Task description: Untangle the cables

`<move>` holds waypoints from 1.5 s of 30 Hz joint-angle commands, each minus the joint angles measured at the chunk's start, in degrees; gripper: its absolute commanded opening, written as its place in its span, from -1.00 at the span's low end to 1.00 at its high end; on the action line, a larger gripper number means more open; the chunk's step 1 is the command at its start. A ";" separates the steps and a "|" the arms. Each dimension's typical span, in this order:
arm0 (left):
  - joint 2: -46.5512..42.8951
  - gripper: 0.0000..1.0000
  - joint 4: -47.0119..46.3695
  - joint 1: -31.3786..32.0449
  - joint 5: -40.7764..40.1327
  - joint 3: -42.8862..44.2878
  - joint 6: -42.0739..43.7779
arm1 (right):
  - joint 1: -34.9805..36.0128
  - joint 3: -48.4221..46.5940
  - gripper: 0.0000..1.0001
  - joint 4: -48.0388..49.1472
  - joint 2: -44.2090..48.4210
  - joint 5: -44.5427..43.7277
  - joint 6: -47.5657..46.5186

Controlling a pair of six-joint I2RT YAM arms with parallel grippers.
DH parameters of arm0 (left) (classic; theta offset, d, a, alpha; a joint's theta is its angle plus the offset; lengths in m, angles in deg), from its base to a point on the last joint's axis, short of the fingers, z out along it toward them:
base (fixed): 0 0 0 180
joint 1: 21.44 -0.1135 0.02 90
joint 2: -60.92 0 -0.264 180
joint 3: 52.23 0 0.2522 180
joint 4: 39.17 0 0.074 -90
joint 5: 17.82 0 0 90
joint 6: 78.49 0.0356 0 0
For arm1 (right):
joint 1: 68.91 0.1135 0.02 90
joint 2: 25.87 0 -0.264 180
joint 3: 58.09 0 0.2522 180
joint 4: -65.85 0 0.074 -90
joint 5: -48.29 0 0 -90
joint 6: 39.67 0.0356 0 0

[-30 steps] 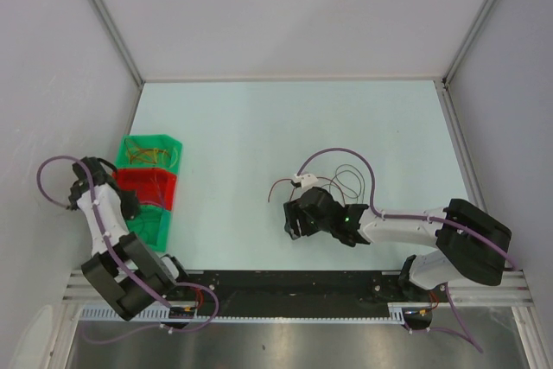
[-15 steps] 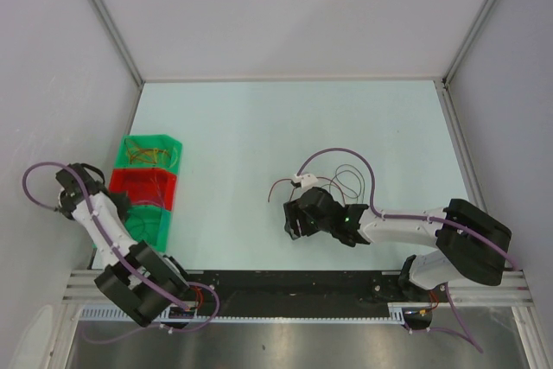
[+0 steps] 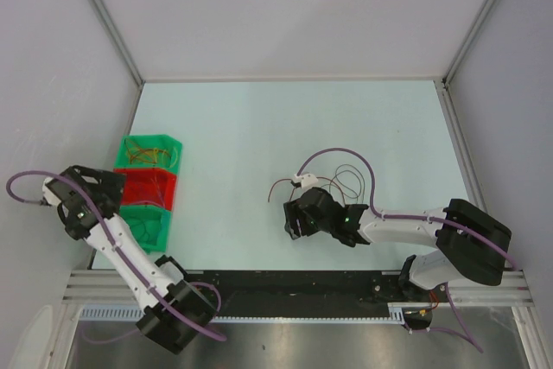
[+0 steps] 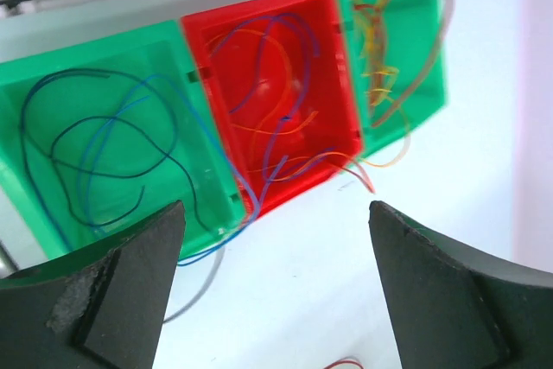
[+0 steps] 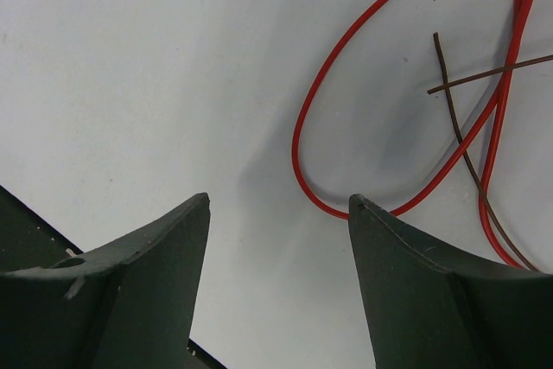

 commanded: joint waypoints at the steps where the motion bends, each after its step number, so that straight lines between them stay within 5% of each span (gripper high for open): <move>1: -4.61 0.85 -4.01 -0.50 6.41 3.98 2.61 | 0.60 -2.23 0.40 0.23 0.53 -1.75 -0.73; 7: -8.83 0.85 -9.99 0.55 16.51 4.52 2.53 | 0.60 -2.23 0.39 0.23 0.61 -1.93 -0.65; 12: -8.22 0.86 -14.46 9.58 17.05 6.10 1.65 | 0.60 -2.14 0.39 0.06 1.14 -1.84 -0.38; 23: 1.17 0.85 -24.40 38.85 8.88 6.44 3.14 | -0.98 3.47 0.39 3.48 7.55 -2.72 1.72; 28: 9.87 0.82 -25.64 52.99 3.61 8.73 5.16 | -6.94 8.49 0.41 7.43 14.23 1.93 3.57; 45: 31.32 0.69 -30.91 82.71 -10.02 12.43 9.11 | -24.62 14.73 0.45 14.38 23.02 15.38 4.80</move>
